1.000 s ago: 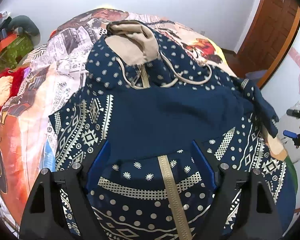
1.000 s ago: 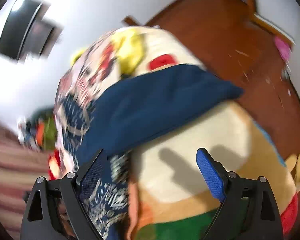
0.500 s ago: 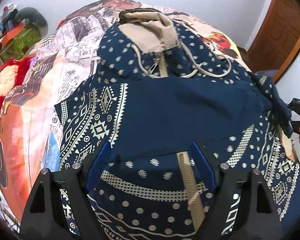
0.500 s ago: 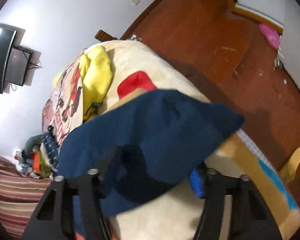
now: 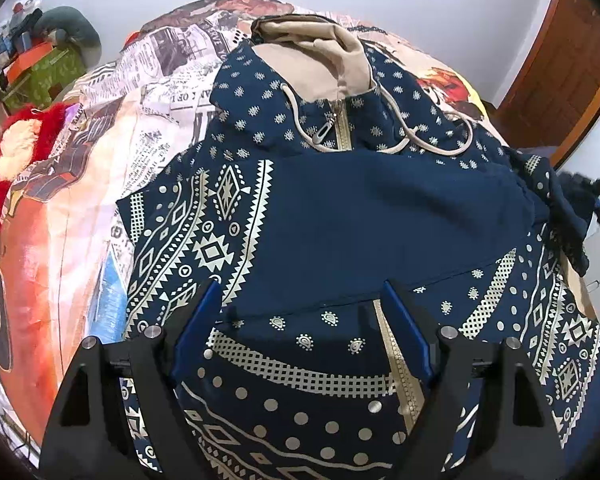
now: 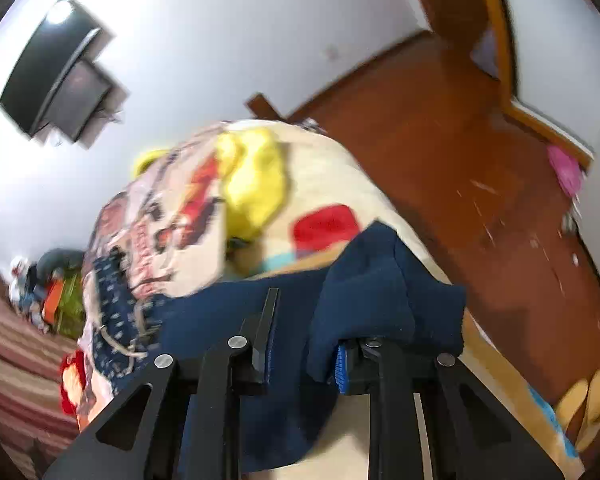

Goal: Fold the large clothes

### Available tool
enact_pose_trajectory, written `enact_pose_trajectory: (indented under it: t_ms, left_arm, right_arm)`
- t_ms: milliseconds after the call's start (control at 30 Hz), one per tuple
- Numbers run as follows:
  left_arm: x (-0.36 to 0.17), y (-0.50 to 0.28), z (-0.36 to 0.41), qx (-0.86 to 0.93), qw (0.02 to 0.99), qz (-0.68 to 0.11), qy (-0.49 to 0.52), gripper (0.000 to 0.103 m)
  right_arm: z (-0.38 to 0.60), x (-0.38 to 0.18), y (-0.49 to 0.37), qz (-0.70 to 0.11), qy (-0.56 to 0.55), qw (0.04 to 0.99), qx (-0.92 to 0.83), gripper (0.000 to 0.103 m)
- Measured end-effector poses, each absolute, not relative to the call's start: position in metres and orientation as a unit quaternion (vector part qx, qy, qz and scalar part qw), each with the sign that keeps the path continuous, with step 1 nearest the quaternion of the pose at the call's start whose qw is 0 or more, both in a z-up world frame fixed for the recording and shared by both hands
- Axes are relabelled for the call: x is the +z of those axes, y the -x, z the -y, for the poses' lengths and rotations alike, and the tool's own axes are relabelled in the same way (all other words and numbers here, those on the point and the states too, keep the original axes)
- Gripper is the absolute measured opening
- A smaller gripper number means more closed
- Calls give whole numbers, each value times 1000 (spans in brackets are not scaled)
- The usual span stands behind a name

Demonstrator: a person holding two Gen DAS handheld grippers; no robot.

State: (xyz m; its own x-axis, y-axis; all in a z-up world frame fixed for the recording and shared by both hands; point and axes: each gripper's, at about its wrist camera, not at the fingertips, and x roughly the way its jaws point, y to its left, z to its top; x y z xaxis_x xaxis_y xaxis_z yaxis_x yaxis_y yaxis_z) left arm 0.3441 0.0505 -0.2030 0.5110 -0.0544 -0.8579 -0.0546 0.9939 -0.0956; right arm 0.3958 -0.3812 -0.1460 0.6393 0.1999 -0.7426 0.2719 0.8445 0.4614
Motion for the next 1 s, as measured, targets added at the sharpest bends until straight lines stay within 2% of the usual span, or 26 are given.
enact_pose_trajectory:
  t_ms: [300, 567, 600, 633, 667, 733, 867, 1000]
  left_arm:
    - [-190, -328, -72, 7, 876, -477, 77, 81]
    - [-182, -312, -98, 17, 880, -465, 91, 81]
    - [-182, -310, -101, 19, 879, -466, 95, 81]
    - [-183, -309, -105, 20, 878, -467, 101, 81]
    - [-184, -307, -107, 20, 877, -468, 106, 81]
    - [-186, -304, -111, 19, 875, -470, 113, 81]
    - [-188, -301, -110, 18, 873, -477, 105, 81]
    - [-175, -307, -98, 4, 877, -471, 92, 81]
  right_arm:
    - [286, -79, -390, -380, -230, 890, 104, 19]
    - [176, -80, -389, -443, -178, 856, 200, 20]
    - [165, -88, -389, -462, -168, 847, 202, 23]
    - [155, -96, -389, -482, -159, 837, 202, 37]
    - [149, -104, -390, -500, -153, 828, 200, 61]
    - [138, -128, -388, -546, -147, 803, 189, 81]
    - [129, -151, -382, -576, -132, 785, 184, 81]
    - [143, -138, -375, -561, -140, 793, 191, 81]
